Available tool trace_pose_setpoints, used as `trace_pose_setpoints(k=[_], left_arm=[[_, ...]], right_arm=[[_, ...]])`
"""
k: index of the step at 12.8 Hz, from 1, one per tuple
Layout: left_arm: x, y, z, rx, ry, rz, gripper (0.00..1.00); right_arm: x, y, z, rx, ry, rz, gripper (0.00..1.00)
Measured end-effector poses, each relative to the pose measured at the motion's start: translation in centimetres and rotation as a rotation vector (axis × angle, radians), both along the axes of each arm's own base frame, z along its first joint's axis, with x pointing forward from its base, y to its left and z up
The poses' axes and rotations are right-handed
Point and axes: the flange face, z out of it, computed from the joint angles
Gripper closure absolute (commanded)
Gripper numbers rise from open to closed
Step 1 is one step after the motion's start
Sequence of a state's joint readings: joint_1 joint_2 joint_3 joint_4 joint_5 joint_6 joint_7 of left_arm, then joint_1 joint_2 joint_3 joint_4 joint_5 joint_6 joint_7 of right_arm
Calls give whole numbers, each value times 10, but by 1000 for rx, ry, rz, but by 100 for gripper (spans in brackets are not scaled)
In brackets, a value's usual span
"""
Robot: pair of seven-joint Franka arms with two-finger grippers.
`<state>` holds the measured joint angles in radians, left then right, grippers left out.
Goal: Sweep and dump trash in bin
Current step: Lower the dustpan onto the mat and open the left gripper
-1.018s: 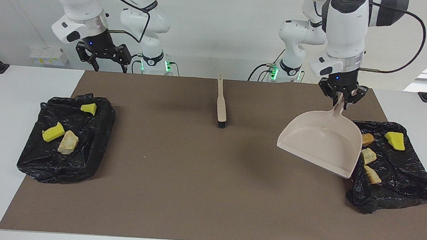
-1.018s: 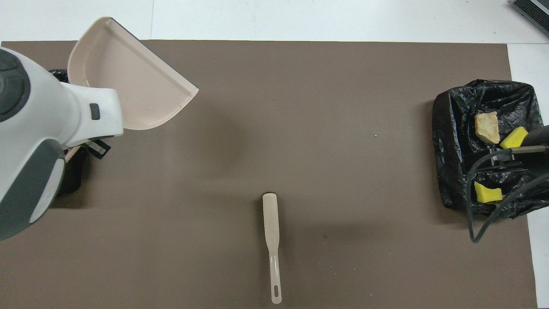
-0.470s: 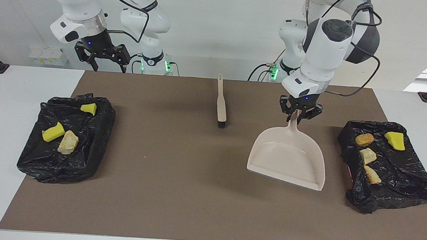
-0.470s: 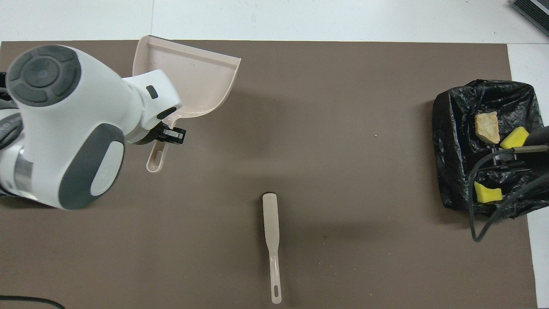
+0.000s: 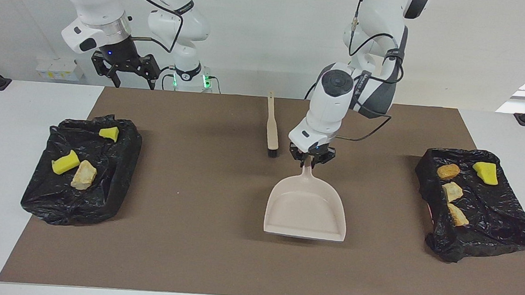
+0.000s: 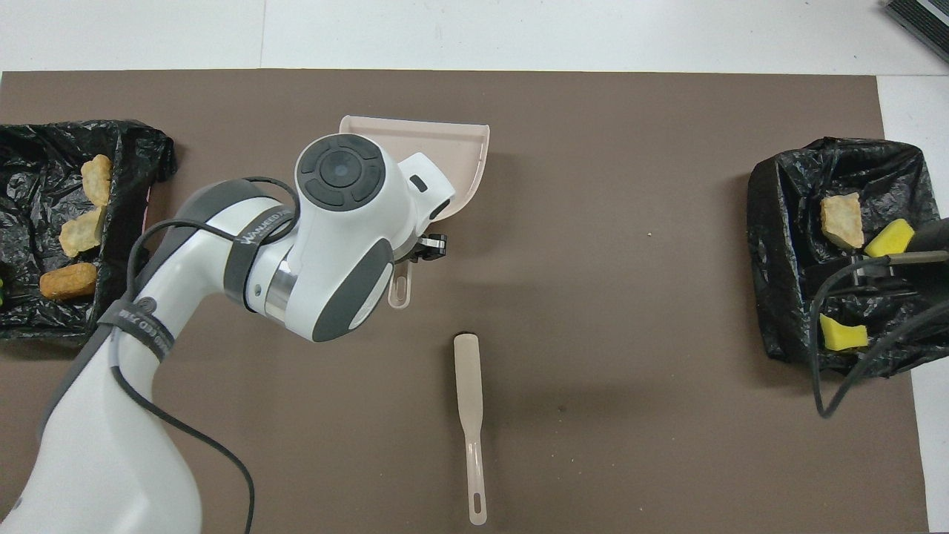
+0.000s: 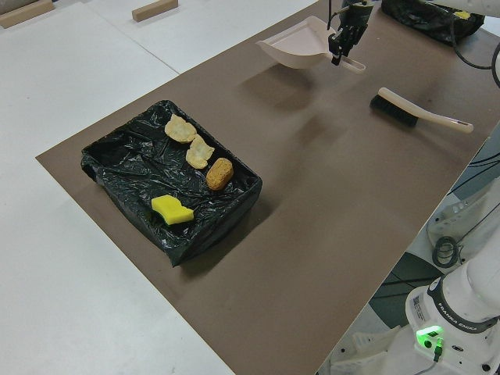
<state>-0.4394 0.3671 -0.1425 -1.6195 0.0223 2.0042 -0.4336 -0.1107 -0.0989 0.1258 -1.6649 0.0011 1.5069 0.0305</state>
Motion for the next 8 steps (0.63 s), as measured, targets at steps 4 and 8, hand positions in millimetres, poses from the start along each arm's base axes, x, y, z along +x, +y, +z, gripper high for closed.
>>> trace_pose_setpoints(k=[4, 8], left_arm=[[1, -23, -21, -32, -2, 36, 100], [0, -69, -70, -46, 36, 199, 90]], right_arm=[[0, 0, 0, 0, 0, 0, 0], [0, -1, 0, 0, 0, -1, 0]])
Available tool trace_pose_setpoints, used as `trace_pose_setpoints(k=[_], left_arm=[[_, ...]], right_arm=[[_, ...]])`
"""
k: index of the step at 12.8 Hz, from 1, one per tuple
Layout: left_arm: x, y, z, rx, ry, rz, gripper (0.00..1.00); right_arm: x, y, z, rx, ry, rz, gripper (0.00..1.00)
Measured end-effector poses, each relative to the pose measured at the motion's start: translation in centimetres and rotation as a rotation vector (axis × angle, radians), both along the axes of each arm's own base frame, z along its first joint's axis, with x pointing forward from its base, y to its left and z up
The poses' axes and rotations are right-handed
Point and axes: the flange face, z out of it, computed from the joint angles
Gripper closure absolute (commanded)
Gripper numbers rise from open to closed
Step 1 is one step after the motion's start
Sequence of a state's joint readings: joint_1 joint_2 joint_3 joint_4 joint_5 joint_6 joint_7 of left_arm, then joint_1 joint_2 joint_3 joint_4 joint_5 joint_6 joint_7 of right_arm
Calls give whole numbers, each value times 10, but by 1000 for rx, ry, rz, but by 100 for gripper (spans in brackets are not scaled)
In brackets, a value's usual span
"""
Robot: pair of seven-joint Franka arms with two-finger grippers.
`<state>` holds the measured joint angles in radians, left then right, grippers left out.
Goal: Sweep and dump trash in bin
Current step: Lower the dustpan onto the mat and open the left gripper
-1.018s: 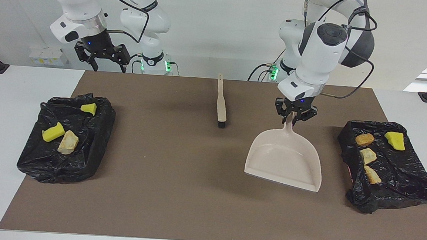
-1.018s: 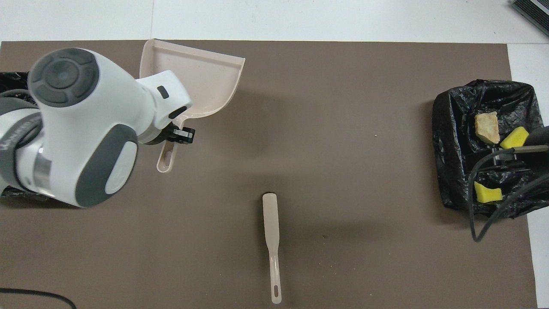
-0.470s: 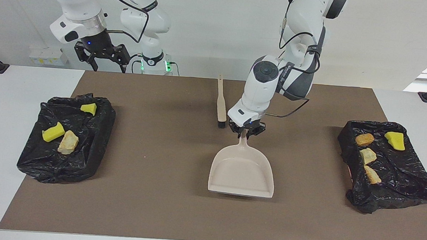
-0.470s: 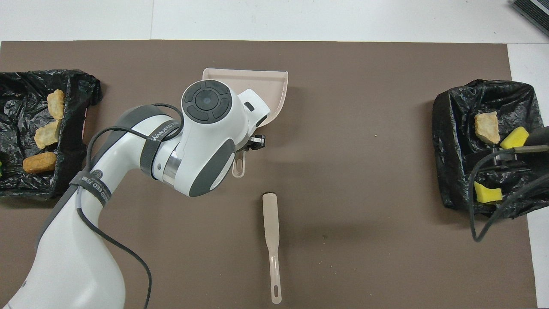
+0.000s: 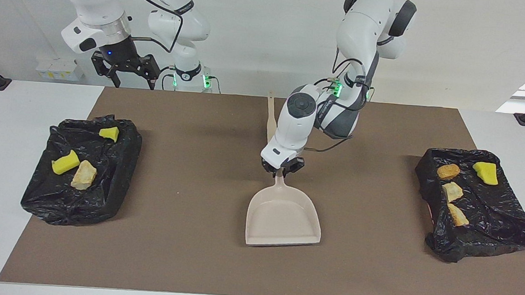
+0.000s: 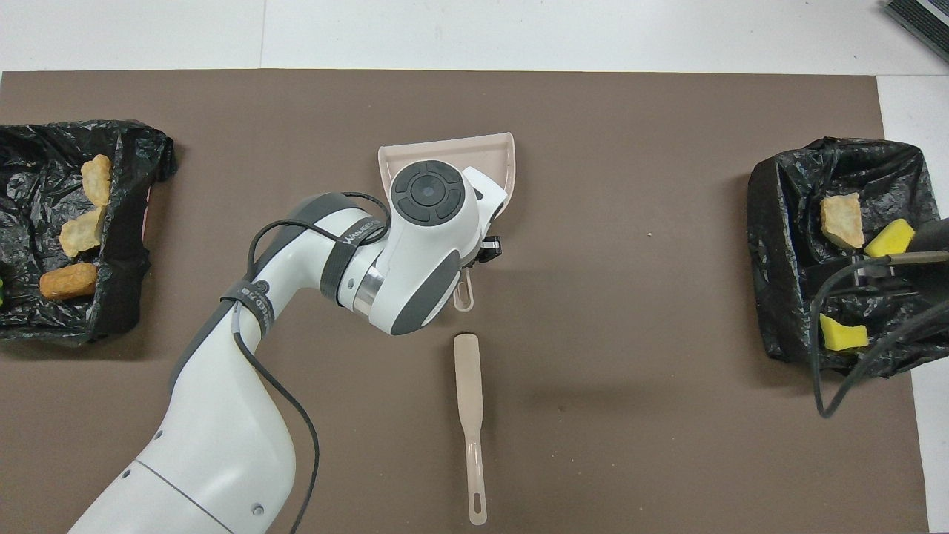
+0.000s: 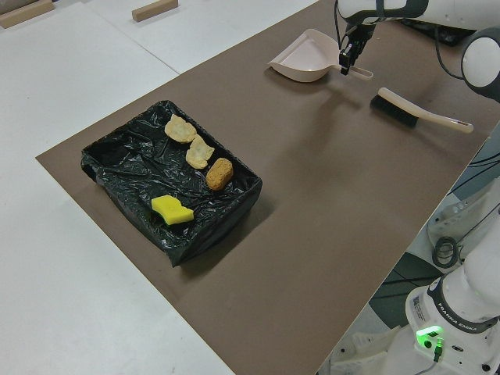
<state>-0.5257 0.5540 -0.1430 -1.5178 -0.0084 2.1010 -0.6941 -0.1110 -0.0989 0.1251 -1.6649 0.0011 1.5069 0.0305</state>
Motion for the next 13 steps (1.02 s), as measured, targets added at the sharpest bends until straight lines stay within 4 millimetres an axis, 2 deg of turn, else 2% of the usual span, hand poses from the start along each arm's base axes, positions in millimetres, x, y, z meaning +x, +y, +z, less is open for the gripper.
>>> trace_pose_setpoints(k=[1, 3, 4, 6, 7, 8, 10, 13], left_arm=[[3, -1, 2, -9, -1, 10, 83], [5, 0, 4, -14, -5, 3, 34], [5, 0, 4, -15, -6, -9, 16], [6, 0, 8, -19, -14, -34, 8], [7, 0, 14, -21, -24, -60, 0], [7, 2, 27, -17, -36, -97, 0], [5, 18, 64, 46, -66, -197, 0], [6, 68, 125, 146, -98, -335, 0]], right_arm=[[0, 0, 0, 0, 0, 0, 0], [0, -1, 0, 0, 0, -1, 0], [0, -1, 0, 0, 0, -2, 0], [0, -1, 0, 0, 0, -3, 0], [0, -2, 0, 0, 0, -3, 0], [0, -2, 0, 0, 0, -3, 0], [0, -2, 0, 0, 0, -3, 0], [0, -2, 0, 0, 0, -3, 0]])
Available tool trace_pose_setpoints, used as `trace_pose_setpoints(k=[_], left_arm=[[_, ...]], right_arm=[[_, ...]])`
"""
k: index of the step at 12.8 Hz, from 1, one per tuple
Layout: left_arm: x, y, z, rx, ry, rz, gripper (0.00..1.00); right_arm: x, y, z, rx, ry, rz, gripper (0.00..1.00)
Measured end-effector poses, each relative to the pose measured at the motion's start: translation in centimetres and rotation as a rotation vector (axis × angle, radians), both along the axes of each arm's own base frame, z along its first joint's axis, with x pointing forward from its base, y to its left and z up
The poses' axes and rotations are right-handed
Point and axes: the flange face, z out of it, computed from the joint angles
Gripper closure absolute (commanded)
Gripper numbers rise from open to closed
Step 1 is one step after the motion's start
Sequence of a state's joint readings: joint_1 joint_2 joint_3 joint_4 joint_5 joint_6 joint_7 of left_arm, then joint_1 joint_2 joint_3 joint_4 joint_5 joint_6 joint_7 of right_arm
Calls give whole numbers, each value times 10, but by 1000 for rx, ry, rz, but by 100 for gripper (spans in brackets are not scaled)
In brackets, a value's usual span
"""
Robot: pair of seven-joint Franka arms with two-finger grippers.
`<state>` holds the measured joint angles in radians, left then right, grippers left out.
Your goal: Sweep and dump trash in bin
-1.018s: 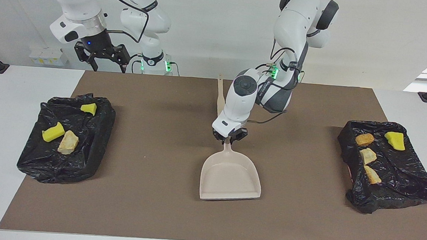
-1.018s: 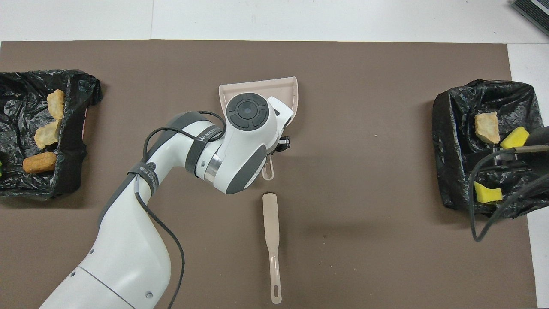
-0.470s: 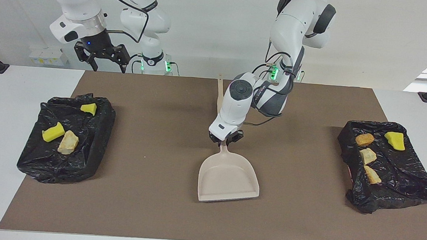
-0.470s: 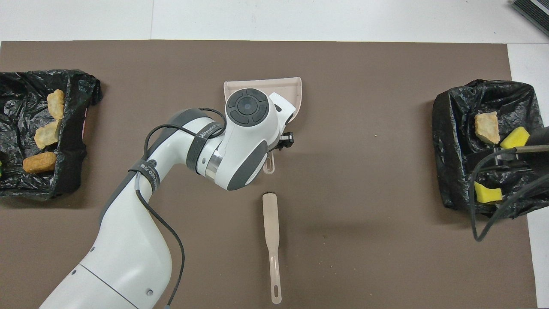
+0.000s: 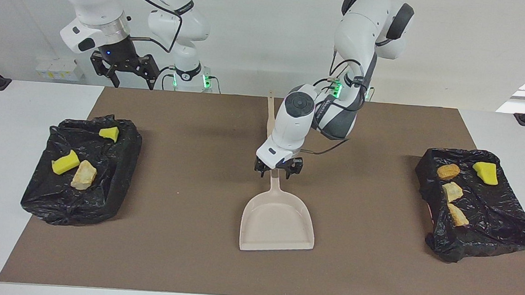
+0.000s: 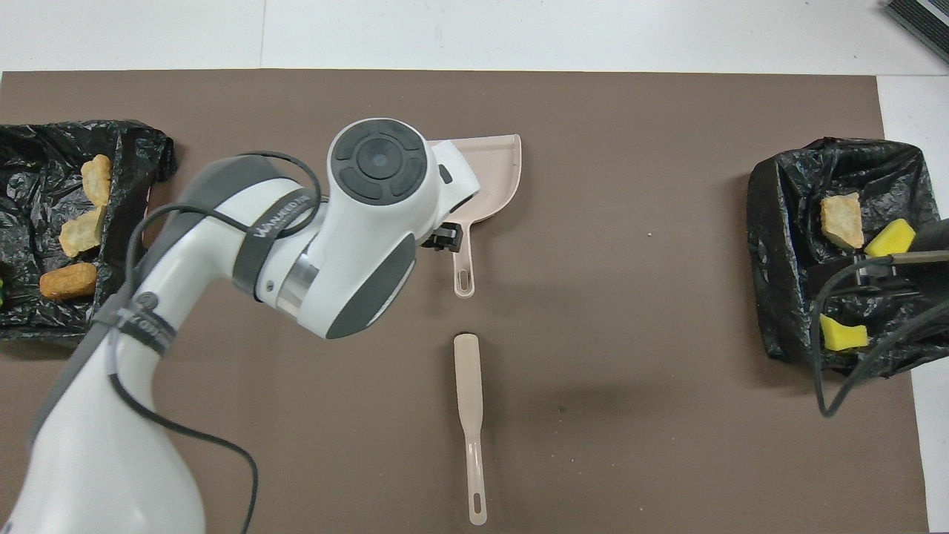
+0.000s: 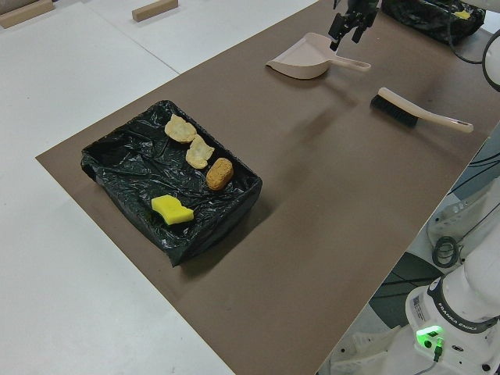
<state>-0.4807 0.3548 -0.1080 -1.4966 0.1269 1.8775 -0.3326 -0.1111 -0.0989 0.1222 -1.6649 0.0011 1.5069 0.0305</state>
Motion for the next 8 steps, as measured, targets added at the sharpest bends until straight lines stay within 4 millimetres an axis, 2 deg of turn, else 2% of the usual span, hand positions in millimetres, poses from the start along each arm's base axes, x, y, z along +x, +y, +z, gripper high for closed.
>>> trace_pose_setpoints(k=[1, 4, 6, 8], left_arm=[[3, 27, 23, 9, -11, -17, 0], [-4, 141, 96, 38, -16, 54, 0], [-17, 201, 134, 49, -22, 110, 0], [-25, 255, 163, 47, -48, 95, 0]], right_arm=[[0, 0, 0, 0, 0, 0, 0], [0, 0, 0, 0, 0, 0, 0], [0, 0, 0, 0, 0, 0, 0], [0, 0, 0, 0, 0, 0, 0]])
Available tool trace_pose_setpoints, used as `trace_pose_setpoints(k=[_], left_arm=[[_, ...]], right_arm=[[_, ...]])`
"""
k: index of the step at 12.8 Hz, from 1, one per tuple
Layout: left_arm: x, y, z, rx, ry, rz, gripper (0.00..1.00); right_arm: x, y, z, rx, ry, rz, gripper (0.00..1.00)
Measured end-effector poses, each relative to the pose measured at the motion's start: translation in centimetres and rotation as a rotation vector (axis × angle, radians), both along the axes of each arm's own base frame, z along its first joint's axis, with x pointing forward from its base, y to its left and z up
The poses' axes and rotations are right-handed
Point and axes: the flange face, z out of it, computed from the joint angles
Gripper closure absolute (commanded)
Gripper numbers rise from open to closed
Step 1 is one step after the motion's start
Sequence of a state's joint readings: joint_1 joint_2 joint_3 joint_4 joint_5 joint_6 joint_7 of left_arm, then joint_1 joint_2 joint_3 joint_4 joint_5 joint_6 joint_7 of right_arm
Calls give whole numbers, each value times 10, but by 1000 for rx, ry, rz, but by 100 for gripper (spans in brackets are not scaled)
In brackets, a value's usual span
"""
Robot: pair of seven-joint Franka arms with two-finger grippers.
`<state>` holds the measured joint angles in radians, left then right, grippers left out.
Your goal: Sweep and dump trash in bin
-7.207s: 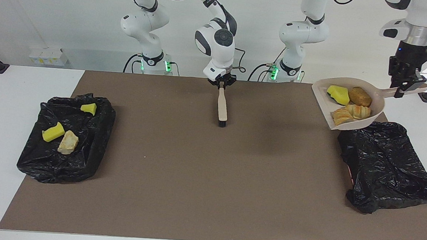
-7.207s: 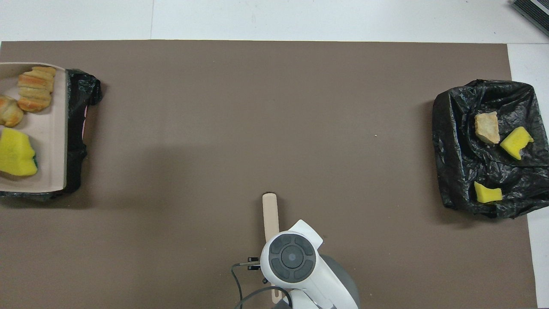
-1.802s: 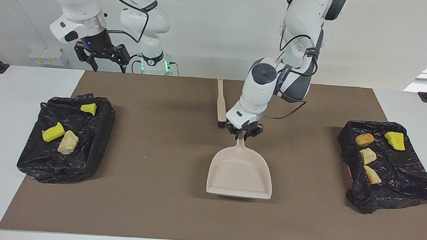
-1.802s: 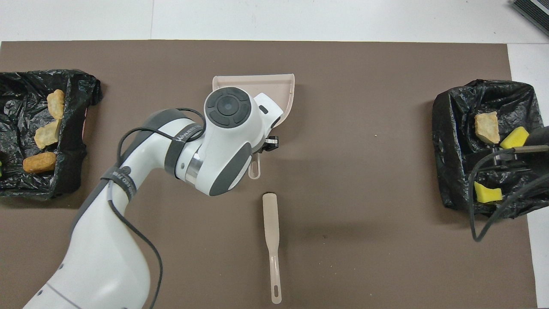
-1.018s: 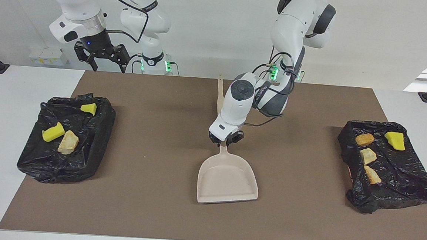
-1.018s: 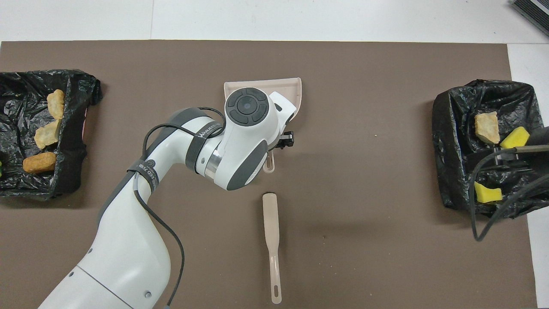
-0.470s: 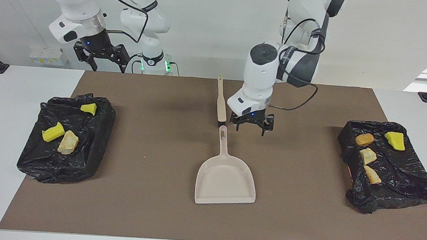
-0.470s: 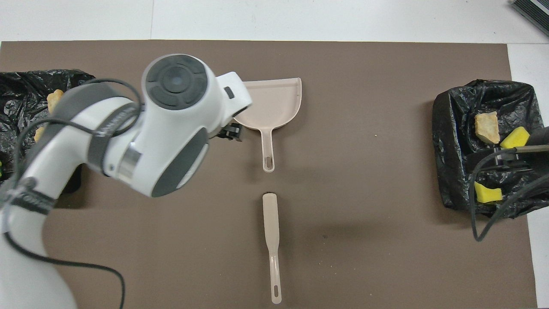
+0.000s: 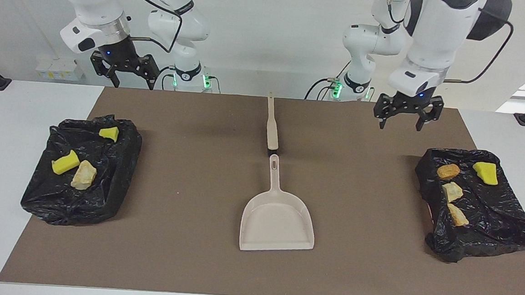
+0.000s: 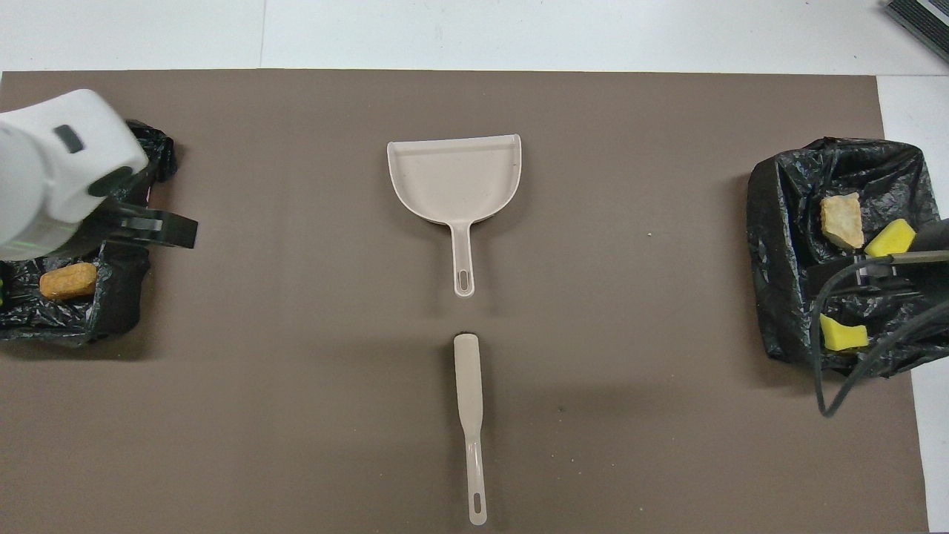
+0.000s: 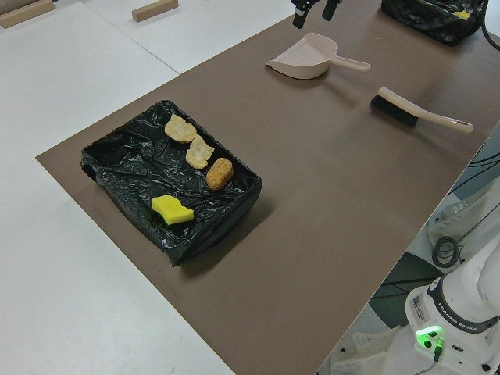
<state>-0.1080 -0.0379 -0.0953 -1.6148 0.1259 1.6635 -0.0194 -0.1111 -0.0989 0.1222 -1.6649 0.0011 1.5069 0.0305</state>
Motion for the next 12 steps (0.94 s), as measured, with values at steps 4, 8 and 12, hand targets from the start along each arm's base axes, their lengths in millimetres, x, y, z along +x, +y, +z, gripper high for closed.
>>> trace_pose_setpoints(k=[4, 8, 12], left_arm=[[-8, 70, 33, -105, 20, 14, 0], [-6, 82, 41, -138, 67, 26, 0], [-6, 77, 39, -137, 76, 6, 0]], right_arm=[[0, 0, 0, 0, 0, 0, 0], [0, 0, 0, 0, 0, 0, 0], [0, 0, 0, 0, 0, 0, 0]])
